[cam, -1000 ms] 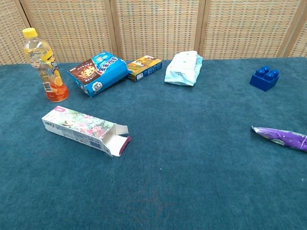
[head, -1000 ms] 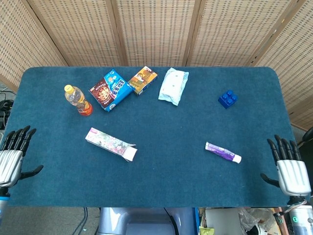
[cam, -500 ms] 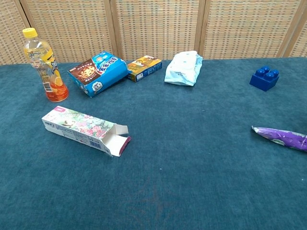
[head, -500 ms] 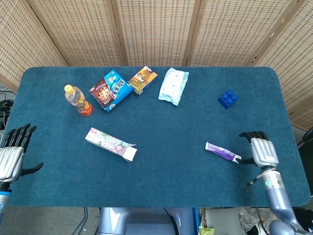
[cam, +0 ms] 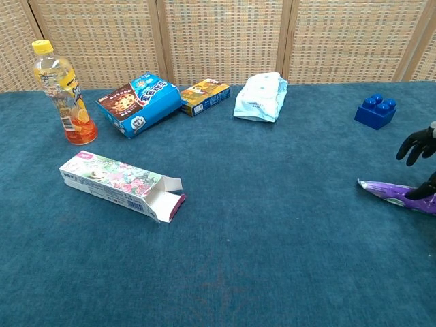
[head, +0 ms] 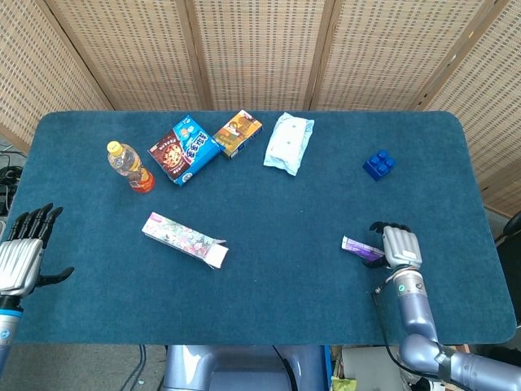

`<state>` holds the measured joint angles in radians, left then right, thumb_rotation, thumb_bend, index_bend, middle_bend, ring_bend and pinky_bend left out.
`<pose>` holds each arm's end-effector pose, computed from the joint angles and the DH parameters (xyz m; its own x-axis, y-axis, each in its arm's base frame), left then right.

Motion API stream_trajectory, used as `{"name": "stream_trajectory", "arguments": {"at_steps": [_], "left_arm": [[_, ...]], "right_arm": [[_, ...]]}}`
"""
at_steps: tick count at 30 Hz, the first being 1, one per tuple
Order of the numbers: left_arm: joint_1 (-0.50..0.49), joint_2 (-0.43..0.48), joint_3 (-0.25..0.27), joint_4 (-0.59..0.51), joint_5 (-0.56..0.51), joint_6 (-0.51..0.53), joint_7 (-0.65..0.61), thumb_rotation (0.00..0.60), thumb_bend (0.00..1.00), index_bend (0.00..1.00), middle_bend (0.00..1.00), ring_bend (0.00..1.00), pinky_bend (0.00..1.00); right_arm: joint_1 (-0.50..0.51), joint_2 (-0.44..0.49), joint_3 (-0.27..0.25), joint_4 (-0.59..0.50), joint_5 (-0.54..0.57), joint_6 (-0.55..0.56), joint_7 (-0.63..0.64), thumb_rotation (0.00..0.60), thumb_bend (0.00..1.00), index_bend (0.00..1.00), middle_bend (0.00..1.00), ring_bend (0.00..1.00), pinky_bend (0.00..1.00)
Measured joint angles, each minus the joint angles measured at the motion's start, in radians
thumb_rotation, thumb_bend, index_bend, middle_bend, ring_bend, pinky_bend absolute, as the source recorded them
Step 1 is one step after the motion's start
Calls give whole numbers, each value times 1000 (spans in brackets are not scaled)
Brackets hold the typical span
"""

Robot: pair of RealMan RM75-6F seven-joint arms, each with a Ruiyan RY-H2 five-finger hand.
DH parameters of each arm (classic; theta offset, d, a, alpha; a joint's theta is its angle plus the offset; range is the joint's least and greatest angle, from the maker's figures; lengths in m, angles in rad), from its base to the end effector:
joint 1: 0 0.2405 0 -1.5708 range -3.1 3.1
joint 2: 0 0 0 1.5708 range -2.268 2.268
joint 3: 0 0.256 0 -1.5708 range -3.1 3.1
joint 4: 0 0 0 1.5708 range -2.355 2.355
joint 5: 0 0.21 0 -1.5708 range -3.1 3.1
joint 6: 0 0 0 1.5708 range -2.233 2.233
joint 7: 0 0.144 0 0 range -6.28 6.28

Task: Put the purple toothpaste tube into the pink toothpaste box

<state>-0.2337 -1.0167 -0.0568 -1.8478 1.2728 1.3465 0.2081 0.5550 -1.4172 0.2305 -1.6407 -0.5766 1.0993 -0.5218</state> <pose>-0.2764 0.2178 0.1605 0.4355 0.1164 0.8926 0.8966 0.0325 -0.4416 -0.2528 -0.3127 0.0374 0.2538 -0.3612 0.8973 -0.9060 0.2360 0.3513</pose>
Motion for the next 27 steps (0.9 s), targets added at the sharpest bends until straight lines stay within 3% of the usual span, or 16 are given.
{"name": "stream_trajectory", "arguments": {"at_steps": [14, 27], "left_arm": [[-6, 7, -12, 11, -16, -30, -20, 600, 194, 0, 0, 0, 0], [-5, 5, -19, 13, -22, -35, -21, 600, 195, 0, 0, 0, 0]], "right_arm": [[3, -24, -17, 49, 60, 17, -9, 600, 97, 302, 320, 224, 194], [19, -55, -13, 137, 113, -55, 13, 600, 163, 355, 371, 264, 228]]}}
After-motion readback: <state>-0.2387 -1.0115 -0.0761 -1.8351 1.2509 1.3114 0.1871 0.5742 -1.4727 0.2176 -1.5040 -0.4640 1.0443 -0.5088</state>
